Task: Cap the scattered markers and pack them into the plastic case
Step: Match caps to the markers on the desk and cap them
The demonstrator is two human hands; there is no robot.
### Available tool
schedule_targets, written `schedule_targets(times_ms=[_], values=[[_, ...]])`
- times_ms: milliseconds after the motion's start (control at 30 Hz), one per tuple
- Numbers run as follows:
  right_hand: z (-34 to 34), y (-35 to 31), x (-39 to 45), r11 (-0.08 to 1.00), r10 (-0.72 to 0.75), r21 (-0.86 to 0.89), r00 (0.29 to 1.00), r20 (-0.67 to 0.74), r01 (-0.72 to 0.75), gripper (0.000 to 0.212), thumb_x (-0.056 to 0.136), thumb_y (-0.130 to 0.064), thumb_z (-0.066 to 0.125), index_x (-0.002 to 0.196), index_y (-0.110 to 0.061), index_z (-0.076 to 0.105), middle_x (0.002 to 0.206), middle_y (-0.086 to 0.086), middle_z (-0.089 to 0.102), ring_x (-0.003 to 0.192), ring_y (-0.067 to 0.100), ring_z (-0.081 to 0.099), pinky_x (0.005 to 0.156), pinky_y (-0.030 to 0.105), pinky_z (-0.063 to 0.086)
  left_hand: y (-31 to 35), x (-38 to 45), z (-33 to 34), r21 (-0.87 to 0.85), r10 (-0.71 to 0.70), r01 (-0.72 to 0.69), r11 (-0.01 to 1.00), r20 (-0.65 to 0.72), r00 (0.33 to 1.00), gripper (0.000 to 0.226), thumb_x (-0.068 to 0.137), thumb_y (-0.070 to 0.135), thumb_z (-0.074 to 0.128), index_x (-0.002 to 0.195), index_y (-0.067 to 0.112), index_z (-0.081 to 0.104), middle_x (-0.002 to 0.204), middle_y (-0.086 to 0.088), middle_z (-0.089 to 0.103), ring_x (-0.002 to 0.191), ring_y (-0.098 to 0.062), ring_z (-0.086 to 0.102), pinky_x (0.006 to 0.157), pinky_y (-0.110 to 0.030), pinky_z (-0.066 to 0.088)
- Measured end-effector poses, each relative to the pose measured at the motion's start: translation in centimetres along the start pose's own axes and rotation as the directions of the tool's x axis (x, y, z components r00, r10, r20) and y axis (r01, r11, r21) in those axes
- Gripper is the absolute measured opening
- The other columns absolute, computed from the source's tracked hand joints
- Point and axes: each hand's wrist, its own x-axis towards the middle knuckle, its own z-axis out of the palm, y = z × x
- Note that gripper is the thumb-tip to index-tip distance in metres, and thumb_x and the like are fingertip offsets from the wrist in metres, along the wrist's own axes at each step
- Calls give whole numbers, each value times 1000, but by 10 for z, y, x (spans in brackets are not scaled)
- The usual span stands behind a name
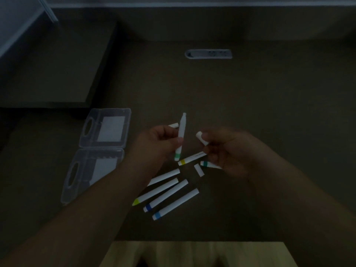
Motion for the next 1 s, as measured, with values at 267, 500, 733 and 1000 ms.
schedule_targets(times_ms=[267,500,733,1000], values=[[-8,-16,-16,859,-361,-397,932,-21,323,11,87,-7,66,96,-13,70,79,4,71,54,3,60,50,15,50,-8,-13,-5,261,56,-73,963,70,996,18,88,17,67,88,35,65,86,15,68,76,9,64,65,-14,46],[-9,-13,-13,670,-394,-663,917,64,335,11,87,-20,69,87,-31,69,87,-6,70,69,4,62,59,20,48,-6,-20,-2,356,95,-139,924,136,986,19,89,17,66,87,35,67,87,13,69,81,7,64,67,-14,47],[-9,-17,-13,536,-320,-774,929,183,337,17,87,-22,68,85,-38,66,91,-13,67,76,-3,64,60,14,47,-2,-21,-1,430,109,-168,887,157,982,19,91,20,64,85,39,64,89,13,66,83,5,62,67,-13,43],[-9,-16,-8,610,-339,-690,916,217,389,26,87,-15,68,104,-34,67,97,-6,69,80,4,70,61,13,54,2,-17,-4,478,163,-220,850,158,974,17,92,22,62,88,39,64,90,13,65,83,3,61,67,-14,42]])
